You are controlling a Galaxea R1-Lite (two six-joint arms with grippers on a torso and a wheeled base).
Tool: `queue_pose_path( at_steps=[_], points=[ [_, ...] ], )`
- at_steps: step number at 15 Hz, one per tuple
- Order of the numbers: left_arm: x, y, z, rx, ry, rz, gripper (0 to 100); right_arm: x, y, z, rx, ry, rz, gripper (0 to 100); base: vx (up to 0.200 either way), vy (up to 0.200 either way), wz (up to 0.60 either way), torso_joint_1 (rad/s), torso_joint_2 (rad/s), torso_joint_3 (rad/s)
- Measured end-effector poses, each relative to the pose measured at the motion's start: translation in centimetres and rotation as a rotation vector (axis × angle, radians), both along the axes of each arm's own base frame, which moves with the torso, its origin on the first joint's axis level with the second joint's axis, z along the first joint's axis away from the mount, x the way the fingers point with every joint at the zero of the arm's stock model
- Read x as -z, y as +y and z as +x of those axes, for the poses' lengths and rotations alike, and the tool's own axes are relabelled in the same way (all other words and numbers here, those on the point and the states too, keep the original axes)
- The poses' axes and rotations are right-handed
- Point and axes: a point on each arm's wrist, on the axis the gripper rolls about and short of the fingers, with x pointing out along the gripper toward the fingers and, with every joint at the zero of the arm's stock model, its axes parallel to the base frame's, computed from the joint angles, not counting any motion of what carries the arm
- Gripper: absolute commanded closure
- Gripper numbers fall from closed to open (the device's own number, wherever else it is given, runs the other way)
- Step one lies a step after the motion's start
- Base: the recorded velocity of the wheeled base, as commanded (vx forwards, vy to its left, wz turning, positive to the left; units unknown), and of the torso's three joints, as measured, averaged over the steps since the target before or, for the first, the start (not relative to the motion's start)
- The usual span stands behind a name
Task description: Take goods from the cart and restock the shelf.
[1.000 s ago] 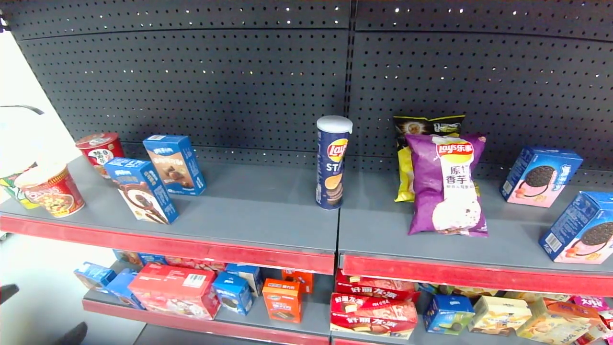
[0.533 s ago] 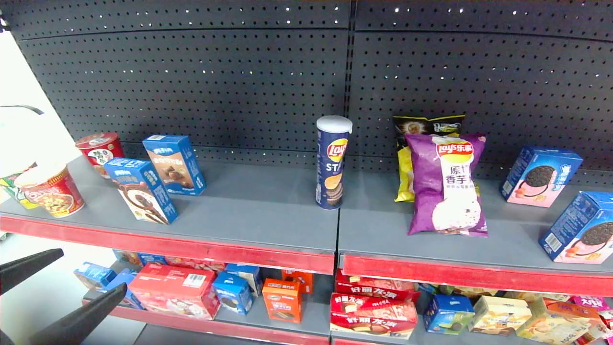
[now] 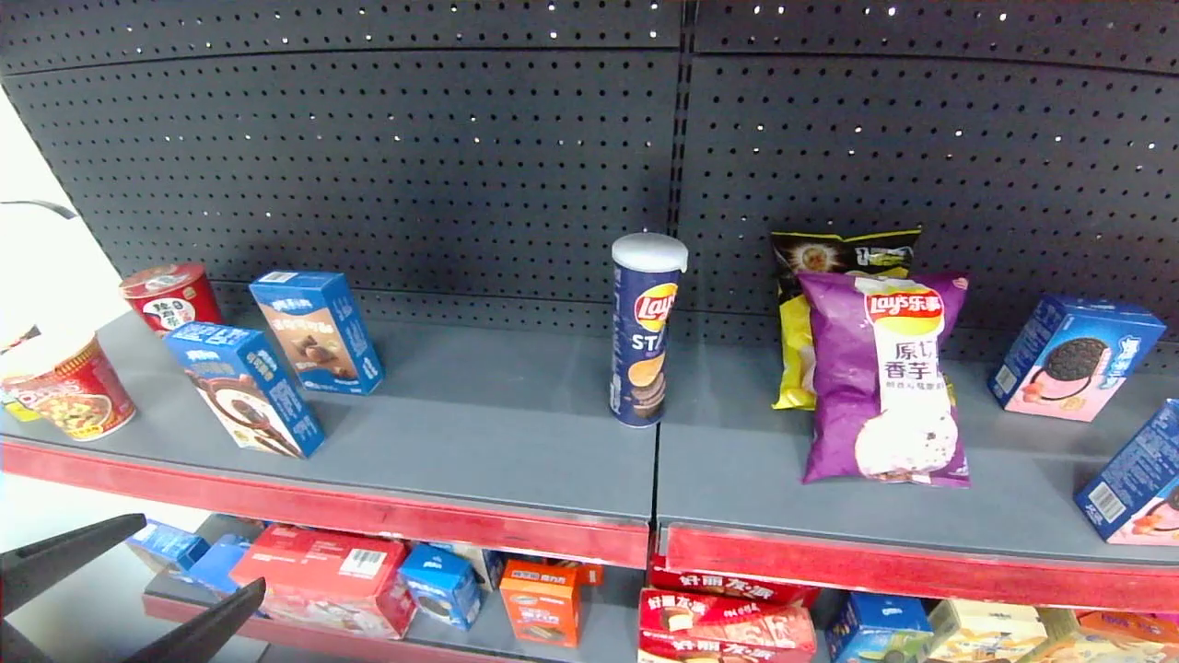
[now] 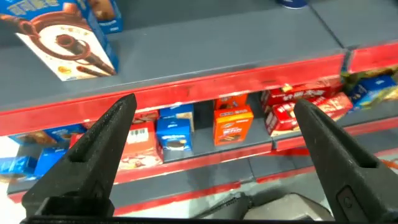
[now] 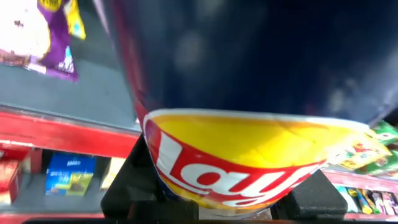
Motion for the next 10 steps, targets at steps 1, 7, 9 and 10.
queue_pose_path(
  at_steps=[1, 7, 9, 10],
  points=[
    [0.0, 0.0, 0.0, 0.005, 0.000, 0.000, 0, 0.0, 0.0, 0.0, -0.001, -0.001, 0.000, 100, 0.000, 0.000, 0.00, 0.000, 0.00, 0.000],
    [-0.8, -0.3, 0.2, 0.036, -0.018, -0.005, 0, 0.0, 0.0, -0.1, 0.000, -0.003, 0.000, 100, 0.000, 0.000, -0.20, 0.073, -0.14, -0.074],
    [-0.9, -0.5, 0.6, 0.040, -0.009, -0.004, 0, 0.1, 0.0, 0.0, 0.000, 0.000, 0.000, 100, 0.000, 0.000, 0.00, 0.039, -0.08, -0.034],
    [-1.0, -0.6, 0.8, 0.045, -0.001, -0.002, 0, 0.0, 0.0, 0.0, 0.001, -0.002, 0.000, 100, 0.000, 0.000, 0.00, 0.000, 0.00, 0.000]
  ],
)
